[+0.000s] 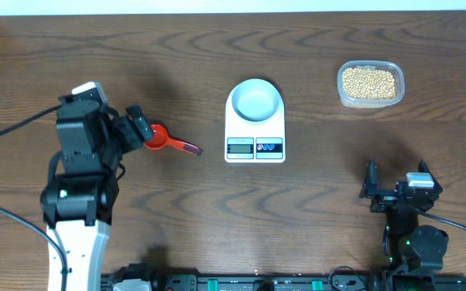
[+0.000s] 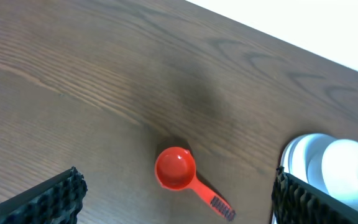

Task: Scoop item into bowl and weigh 50g on scale
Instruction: 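Move the left gripper forward toward the red scoop's bowl, then grasp the red scoop's bowl rim with the left gripper and lift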

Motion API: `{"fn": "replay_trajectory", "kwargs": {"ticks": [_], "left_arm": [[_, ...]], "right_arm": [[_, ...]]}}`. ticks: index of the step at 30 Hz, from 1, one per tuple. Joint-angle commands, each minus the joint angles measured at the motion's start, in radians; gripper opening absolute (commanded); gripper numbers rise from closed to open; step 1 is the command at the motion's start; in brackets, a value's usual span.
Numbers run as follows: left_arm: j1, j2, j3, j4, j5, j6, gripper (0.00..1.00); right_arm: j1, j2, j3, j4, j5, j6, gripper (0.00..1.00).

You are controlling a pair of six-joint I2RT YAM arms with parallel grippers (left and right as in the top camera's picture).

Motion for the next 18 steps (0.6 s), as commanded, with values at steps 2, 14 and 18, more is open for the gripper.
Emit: {"fn": "replay_trajectory", "kwargs": {"ticks": [2, 14, 18], "left_arm": [[0.004, 0.049, 0.035, -0.014, -0.047, -0.142, 0.98], [0.005, 0.067, 0.035, -0.067, -0.089, -0.251, 0.98], [0.005, 0.071, 0.035, -0.044, -0.098, -0.250, 0.98]], "right_arm": [[0.006, -0.007, -0.002, -0.003, 0.007, 0.014, 0.99], [0.006, -0.007, -0.002, -0.003, 0.007, 0.014, 0.99], [0.006, -0.007, -0.002, -0.003, 0.007, 0.014, 0.99]]}}
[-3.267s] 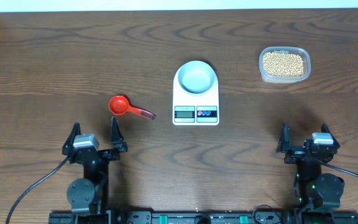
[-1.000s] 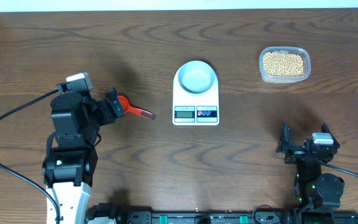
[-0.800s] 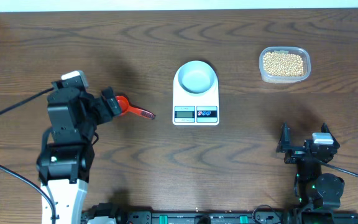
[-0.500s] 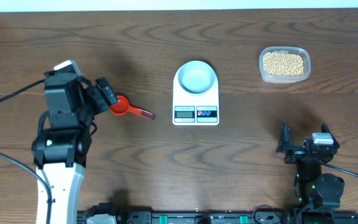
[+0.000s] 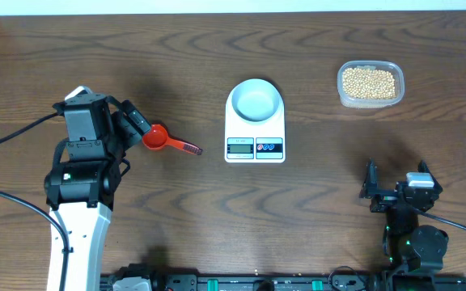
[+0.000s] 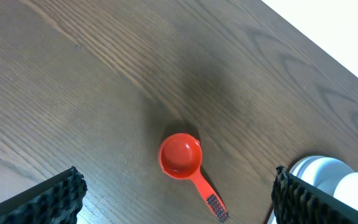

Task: Scoop item into bowl and weigh 50g on scale
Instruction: 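Grasp the red scoop's bowl rim with the left gripper and lift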

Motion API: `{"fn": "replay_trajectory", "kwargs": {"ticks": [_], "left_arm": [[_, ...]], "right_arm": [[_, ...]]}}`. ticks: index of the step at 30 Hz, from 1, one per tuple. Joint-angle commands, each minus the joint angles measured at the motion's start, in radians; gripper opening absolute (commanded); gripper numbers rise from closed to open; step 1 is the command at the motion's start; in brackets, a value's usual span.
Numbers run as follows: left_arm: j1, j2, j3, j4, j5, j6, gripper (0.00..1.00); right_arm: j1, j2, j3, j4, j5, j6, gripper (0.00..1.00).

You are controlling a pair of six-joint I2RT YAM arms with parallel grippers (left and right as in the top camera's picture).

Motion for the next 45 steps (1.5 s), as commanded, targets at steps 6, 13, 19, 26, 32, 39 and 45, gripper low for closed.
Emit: {"fn": "replay_trajectory", "kwargs": {"ticks": [6, 13, 19, 26, 32, 39, 45], "left_arm": [[0.004, 0.022, 0.026, -0.012, -0.027, -0.128, 0.98], [-0.016, 0.111, 0.025, -0.061, -0.027, -0.261, 0.95], [-0.040, 0.262, 0.024, -0.059, -0.027, -0.401, 0.90], [-0.040, 0.427, 0.020, -0.058, -0.020, -0.527, 0.82], [-0.042, 0.525, 0.020, -0.008, 0.008, -0.566, 0.76], [-0.042, 0.642, 0.020, 0.088, 0.053, -0.567, 0.59], [-0.042, 0.705, 0.020, 0.122, 0.078, -0.567, 0.40]], "right_arm": [[0.006, -0.007, -0.002, -0.003, 0.007, 0.014, 0.99], [0.006, -0.007, -0.002, -0.003, 0.007, 0.014, 0.99], [0.006, -0.007, -0.002, -0.003, 0.007, 0.014, 0.99], [0.006, -0.007, -0.002, -0.003, 0.007, 0.014, 0.99], [0.006, -0.007, -0.002, -0.003, 0.007, 0.014, 0.99], [0.006, -0.007, -0.002, -0.003, 0.007, 0.014, 0.99], [0.006, -0.007, -0.002, -0.003, 0.007, 0.014, 0.99]]}}
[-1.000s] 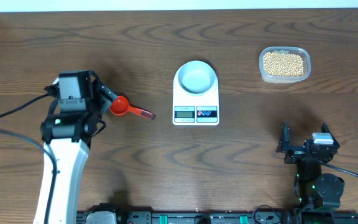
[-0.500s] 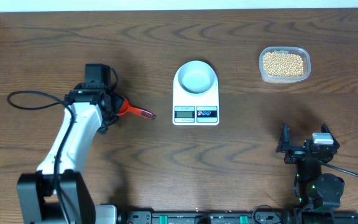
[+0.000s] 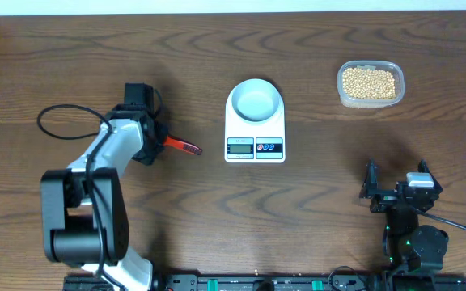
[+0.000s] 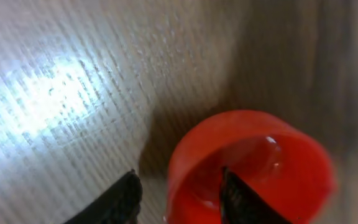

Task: Scoop item into bowl and weigh 50g on scale
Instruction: 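Grasp the red scoop's bowl rim with the left gripper and lift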

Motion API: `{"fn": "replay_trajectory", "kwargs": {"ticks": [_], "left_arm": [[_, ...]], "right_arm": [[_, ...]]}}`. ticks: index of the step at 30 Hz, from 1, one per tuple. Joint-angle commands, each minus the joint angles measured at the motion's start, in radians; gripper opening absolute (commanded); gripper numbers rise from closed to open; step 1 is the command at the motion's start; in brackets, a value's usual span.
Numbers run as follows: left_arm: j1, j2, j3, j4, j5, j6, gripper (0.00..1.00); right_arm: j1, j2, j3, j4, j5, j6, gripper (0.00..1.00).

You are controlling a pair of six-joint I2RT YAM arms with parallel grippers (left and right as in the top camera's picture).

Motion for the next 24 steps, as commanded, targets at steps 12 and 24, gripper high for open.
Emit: {"fn": "replay_trajectory", "kwargs": {"ticks": [12, 24], "left_arm": [[-0.001, 0.019, 0.019, 0.001, -0.010, -0.005, 0.07], [-0.001, 0.019, 0.020, 0.015, -0.009, 0.002, 0.08]], "right_arm": [[0.006, -0.007, -0.002, -0.003, 0.008, 0.014, 0.99], [0.006, -0.007, -0.002, -0.003, 0.008, 0.014, 0.99]]}}
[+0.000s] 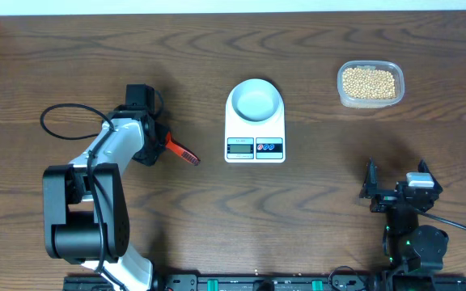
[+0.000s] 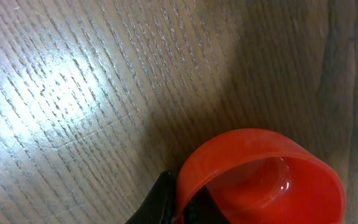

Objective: Scoop item into bowl and weigh 50g on scale

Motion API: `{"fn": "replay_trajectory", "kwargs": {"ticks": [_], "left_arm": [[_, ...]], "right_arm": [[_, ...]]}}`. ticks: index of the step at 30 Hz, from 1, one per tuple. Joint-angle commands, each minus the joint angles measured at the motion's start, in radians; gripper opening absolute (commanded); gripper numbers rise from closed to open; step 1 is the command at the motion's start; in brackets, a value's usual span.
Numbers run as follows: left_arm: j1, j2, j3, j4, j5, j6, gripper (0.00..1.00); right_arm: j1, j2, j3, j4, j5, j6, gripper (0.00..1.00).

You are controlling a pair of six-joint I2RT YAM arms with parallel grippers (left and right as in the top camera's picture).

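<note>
My left gripper (image 2: pixel 180 200) is low at the table and shut on the rim of the red scoop (image 2: pixel 263 177), one dark finger outside the cup wall and one inside. In the overhead view the left gripper (image 1: pixel 152 144) hides the cup, and only the scoop's handle (image 1: pixel 184 153) sticks out to the right. The white scale (image 1: pixel 255 137) carries the pale bowl (image 1: pixel 255 100) at the table's middle. A clear tub of soybeans (image 1: pixel 370 83) stands at the back right. My right gripper (image 1: pixel 396 187) rests open near the front right, far from everything.
The left arm's black cable (image 1: pixel 63 121) loops over the table to the left of the scoop. The table's far edge meets a white strip (image 1: pixel 233 5) at the back.
My left gripper's fingers straddled the scoop's rim with a gap; now they are shut on it. The scoop's handle has swung slightly toward the table's front. The right arm is unchanged.
My left gripper first hung wide open high above the scoop, and stayed so a moment later with the scoop centred below. Then it was down at the cup with its fingers astride the rim. Now it pinches the rim.
</note>
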Motion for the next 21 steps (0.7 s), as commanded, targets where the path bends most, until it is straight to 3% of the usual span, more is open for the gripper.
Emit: {"fn": "replay_trajectory", "kwargs": {"ticks": [1, 13, 21], "left_arm": [[-0.001, 0.003, 0.020, 0.013, -0.013, -0.001, 0.07], [-0.001, -0.123, 0.021, 0.042, -0.046, -0.090, 0.07], [-0.001, -0.241, 0.021, 0.041, -0.098, -0.225, 0.07]], "right_arm": [[0.006, -0.007, -0.002, -0.003, 0.007, 0.014, 0.99], [0.006, -0.007, -0.002, -0.003, 0.007, 0.014, 0.99], [0.006, -0.007, -0.002, -0.003, 0.007, 0.014, 0.99]]}}
